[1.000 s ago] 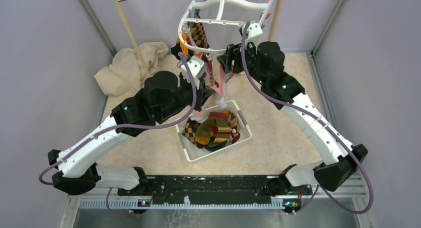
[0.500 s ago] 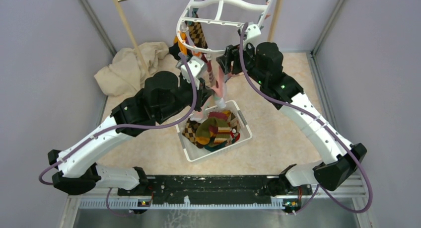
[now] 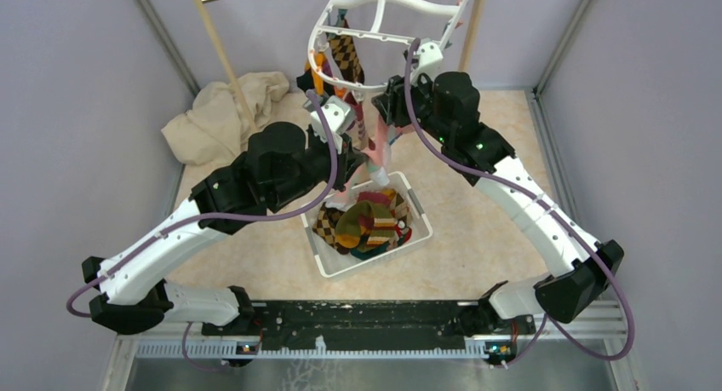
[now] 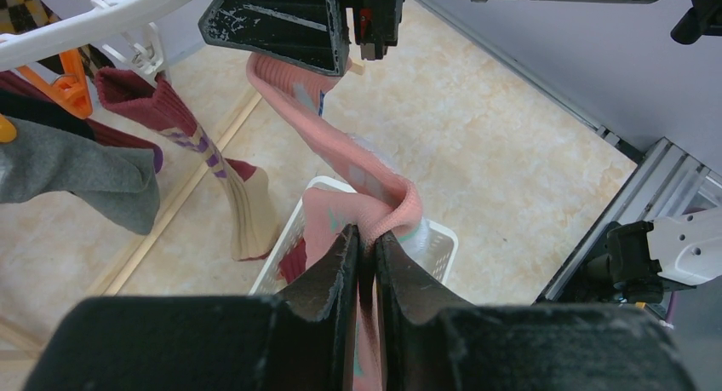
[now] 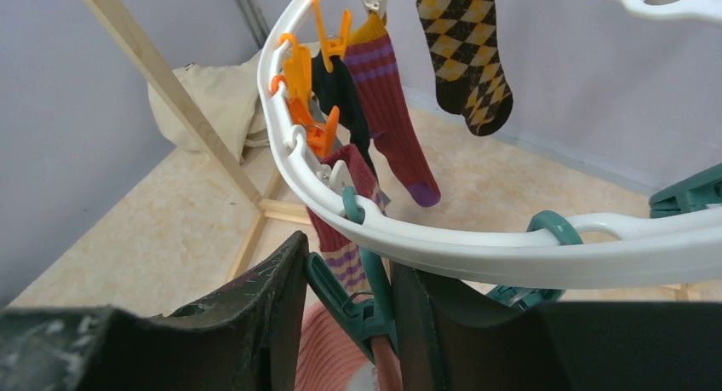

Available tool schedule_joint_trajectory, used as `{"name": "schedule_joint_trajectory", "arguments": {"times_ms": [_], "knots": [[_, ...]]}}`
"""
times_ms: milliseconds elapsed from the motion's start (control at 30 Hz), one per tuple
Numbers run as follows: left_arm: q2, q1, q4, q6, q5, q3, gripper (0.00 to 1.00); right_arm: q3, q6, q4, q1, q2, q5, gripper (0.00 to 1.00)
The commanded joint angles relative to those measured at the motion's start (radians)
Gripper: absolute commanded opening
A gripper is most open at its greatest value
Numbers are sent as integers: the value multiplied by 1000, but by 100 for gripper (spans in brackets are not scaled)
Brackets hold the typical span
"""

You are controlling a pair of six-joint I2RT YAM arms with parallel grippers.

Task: Remove the socks clipped to the hanger
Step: Remove the sock from the hanger.

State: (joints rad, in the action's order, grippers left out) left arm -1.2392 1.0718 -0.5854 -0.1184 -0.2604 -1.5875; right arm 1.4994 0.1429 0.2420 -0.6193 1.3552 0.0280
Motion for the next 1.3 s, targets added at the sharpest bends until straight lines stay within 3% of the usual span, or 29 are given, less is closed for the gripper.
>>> {"name": "schedule_joint_trajectory", "arguments": {"times_ms": [0,67,133,267,400,433,500,533,600,733,900,1267], "knots": [[26,7,-3,5,-3,-17,18,30,-4,-90,-7,-4,6,31],[25,7,-4,4,-2,-15,18,30,0,-93,-6,-4,4,26],[26,7,-4,3,-2,-11,18,27,2,-100,-6,-7,0,13],[29,7,-1,0,-2,-6,18,16,9,-112,-6,-17,-9,0],[30,7,-1,-1,-4,-1,18,15,11,-113,-6,-18,-6,0],[29,8,0,-1,-4,0,18,15,11,-112,-7,-17,-6,6],[30,7,0,-1,-4,0,18,11,9,-112,-6,-19,-1,34],[29,7,-1,-2,-5,0,18,9,9,-111,-6,-20,1,41],[30,8,-1,0,-6,0,18,0,6,-116,-7,-26,7,50],[27,7,-3,0,-5,-2,18,-36,5,-150,-6,-49,24,59],[27,7,-5,-2,-4,-5,18,-34,-9,-148,-6,-54,30,58],[28,7,-8,-1,-4,-5,18,-5,-21,-143,-7,-32,19,30]]}}
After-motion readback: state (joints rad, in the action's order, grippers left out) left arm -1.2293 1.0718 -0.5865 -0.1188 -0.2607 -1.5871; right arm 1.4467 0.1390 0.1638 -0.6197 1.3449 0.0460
